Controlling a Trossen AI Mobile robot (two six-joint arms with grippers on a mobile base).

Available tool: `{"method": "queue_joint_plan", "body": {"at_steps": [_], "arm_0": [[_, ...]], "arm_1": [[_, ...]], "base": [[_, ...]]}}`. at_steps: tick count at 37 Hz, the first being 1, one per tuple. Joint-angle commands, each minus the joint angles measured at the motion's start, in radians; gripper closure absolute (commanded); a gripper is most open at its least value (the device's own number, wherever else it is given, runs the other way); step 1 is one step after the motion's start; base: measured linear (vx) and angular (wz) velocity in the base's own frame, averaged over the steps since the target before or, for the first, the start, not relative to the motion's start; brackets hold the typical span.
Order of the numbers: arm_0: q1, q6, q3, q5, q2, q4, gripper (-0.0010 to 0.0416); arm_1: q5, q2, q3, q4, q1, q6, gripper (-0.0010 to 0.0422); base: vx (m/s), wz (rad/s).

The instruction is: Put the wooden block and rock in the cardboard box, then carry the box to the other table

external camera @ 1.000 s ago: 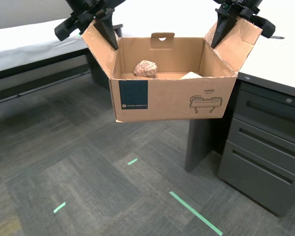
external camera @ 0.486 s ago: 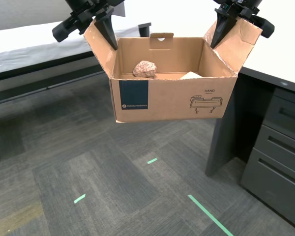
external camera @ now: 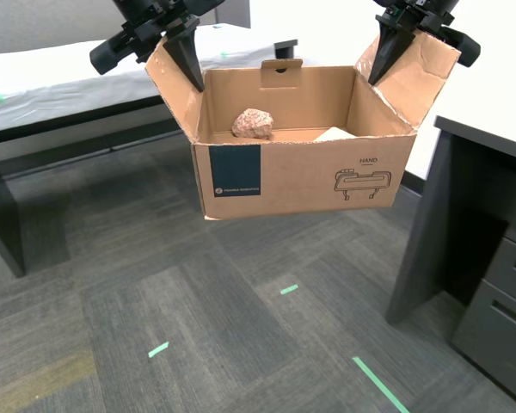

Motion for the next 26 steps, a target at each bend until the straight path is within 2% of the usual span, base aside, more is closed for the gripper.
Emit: {"method": "queue_joint_plan", "body": {"at_steps": [1,7,16,18,21,26], "arm_0": [[0.002,-0.004,0.001,-0.022,-0.002,-0.014,0.0407],[0.002,-0.003,0.001,-0.022,-0.002,-0.038,0.0406],[0.0,-0.013,0.001,-0.021,-0.002,-0.025,0.0407],[0.0,-0.013,0.001,-0.021,-0.002,-0.024,0.0407],[0.001,-0.024,0.001,-0.021,-0.002,-0.024,0.0407],[0.001,-0.028,0.001,-0.021,-0.002,-0.022,0.0407]], "arm_1": [[0.014,-0.001,0.002,0.004,-0.002,0.025,0.0413],[0.014,-0.001,0.002,0.006,-0.002,0.05,0.0413],[0.014,-0.001,0.001,0.009,-0.002,0.047,0.0413],[0.014,-0.001,-0.003,0.014,-0.002,0.035,0.0413],[0.014,-0.001,-0.018,0.048,-0.002,-0.01,0.0413],[0.014,-0.001,-0.055,0.091,-0.002,-0.023,0.0413]], "base": [[0.15,0.082],[0.153,0.073],[0.144,0.015],[0.133,-0.023],[0.128,-0.038],[0.121,-0.047]]}}
